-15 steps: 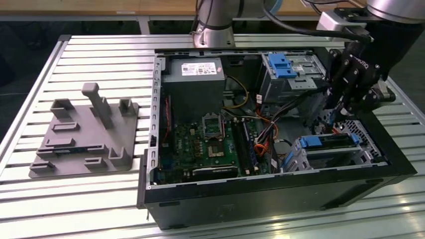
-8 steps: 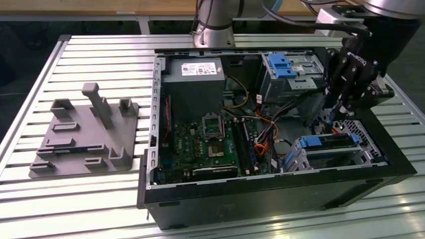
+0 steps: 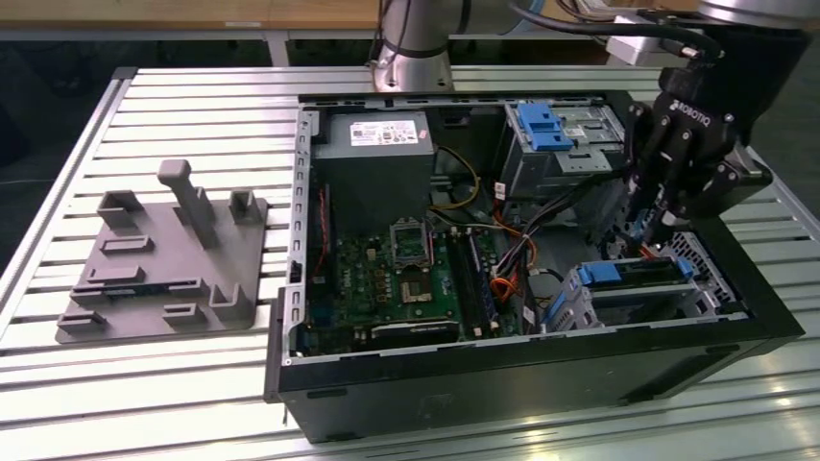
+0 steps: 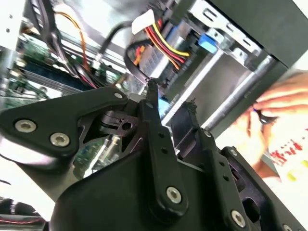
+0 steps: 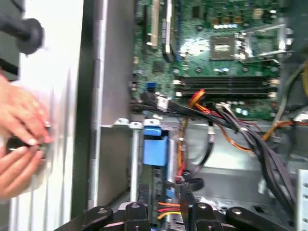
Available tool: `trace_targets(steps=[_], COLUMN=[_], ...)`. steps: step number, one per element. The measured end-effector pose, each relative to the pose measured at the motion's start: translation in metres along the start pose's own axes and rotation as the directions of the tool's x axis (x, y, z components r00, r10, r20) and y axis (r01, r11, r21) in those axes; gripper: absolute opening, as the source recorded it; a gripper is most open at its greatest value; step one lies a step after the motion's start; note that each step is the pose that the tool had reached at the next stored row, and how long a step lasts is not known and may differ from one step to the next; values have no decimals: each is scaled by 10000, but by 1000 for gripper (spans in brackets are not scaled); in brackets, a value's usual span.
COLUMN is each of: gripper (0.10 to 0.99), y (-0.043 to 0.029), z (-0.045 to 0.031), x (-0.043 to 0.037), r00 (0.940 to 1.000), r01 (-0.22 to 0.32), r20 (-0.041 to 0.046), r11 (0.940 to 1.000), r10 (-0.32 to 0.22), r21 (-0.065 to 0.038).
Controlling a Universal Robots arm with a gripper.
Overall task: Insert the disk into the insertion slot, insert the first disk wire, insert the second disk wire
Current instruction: 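Insert the second disk wire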
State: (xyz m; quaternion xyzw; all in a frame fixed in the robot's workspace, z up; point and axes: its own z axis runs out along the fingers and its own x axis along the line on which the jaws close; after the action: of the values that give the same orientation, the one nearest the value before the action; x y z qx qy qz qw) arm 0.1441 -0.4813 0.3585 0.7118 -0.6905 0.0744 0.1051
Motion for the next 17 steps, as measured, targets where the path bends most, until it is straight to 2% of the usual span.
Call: trace_targets(steps=[1, 2, 8, 14, 17], gripper=[392, 392, 392, 392, 392], y=[7, 17, 53, 76, 91], z=[2, 7, 60, 68, 80], x=[-6, -17, -112, -167, -190], r00=[9999, 9999, 9991, 9969, 9961], r01=[50, 92, 320, 489, 504], r20=[-90, -140, -270, -619, -737], r11=[10000, 10000, 9995, 9988, 9986], r10=[-50, -92, -318, -482, -490], r21=[3, 11, 67, 96, 180])
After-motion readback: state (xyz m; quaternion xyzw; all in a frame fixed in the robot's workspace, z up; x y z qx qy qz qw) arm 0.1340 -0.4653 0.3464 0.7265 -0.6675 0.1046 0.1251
